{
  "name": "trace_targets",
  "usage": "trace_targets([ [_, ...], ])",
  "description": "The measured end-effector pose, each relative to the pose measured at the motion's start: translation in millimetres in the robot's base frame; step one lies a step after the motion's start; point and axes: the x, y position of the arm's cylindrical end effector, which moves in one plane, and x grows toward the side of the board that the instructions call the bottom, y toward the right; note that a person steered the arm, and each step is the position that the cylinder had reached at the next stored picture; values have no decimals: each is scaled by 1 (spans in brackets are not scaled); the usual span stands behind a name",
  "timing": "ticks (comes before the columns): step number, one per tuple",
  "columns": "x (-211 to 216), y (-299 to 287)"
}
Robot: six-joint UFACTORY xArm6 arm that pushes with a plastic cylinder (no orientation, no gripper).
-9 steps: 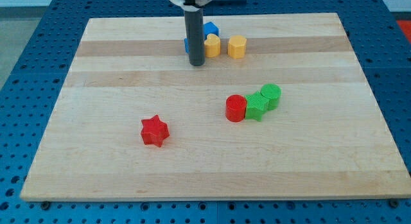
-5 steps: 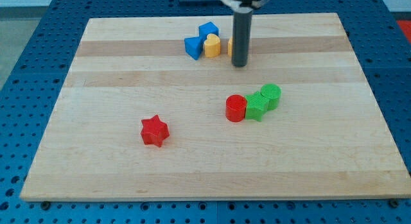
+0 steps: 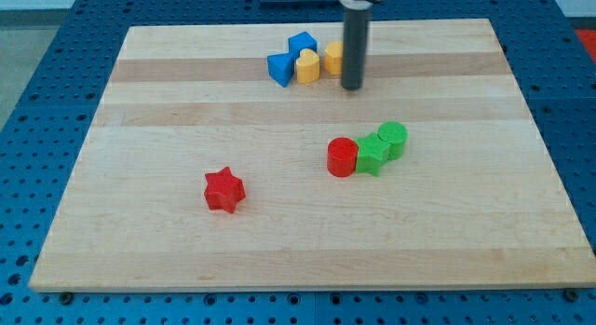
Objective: Push the hexagon towards the heart
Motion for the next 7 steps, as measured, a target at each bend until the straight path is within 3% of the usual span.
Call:
trace_targets([
  [1,-13,26],
  [2,-34,15],
  [7,-34,-43],
])
